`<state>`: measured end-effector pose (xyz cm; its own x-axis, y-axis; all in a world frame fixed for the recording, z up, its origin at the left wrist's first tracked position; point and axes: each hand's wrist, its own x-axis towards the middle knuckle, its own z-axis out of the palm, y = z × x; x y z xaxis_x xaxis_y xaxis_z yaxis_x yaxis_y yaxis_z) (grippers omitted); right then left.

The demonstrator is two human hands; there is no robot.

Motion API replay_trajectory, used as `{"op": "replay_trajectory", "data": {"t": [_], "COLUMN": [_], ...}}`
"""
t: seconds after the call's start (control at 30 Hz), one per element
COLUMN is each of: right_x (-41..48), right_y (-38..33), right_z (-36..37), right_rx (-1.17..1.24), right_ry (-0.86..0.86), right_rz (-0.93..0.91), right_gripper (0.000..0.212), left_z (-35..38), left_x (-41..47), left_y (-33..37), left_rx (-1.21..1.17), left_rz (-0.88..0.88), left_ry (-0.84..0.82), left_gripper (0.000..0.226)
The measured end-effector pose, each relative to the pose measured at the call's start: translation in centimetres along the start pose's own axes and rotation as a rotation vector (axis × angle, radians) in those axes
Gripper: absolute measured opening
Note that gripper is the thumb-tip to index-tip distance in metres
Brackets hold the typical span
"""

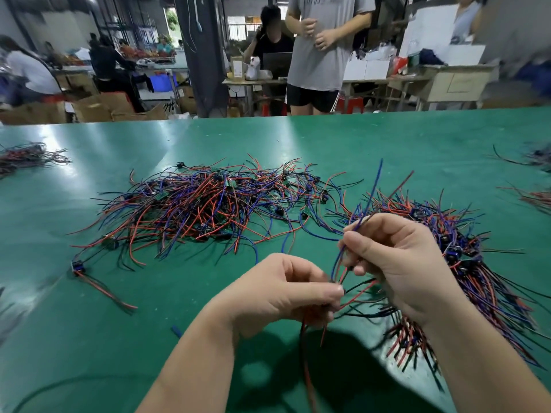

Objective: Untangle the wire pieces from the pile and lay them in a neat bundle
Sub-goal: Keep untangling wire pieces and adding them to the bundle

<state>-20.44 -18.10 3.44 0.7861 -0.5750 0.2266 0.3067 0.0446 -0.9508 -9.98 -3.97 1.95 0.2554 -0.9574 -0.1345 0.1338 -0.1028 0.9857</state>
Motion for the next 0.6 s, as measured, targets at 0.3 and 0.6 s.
{"op": "replay_trajectory", "data": {"t": [0.3,0.6], "right_x": [0.4,1.1], "right_y": [-0.9,0.3], "right_z": [-0.3,-0.3], "right_rx": [0.144,0.18], "right_ry": [0.242,0.222], "right_rz": [-0.051,0.2], "right_gripper": [0.014,0.036], "left_z": [-0.2,-1.8], "left_x": [-0.8,-1.0], "left_y": [0.5,0.5], "left_rx": [0.168,-0.115], "left_rz": [-0.07,0.22], "left_ry": [-0.214,-0.354], "left_gripper": [0.01,0.01]}}
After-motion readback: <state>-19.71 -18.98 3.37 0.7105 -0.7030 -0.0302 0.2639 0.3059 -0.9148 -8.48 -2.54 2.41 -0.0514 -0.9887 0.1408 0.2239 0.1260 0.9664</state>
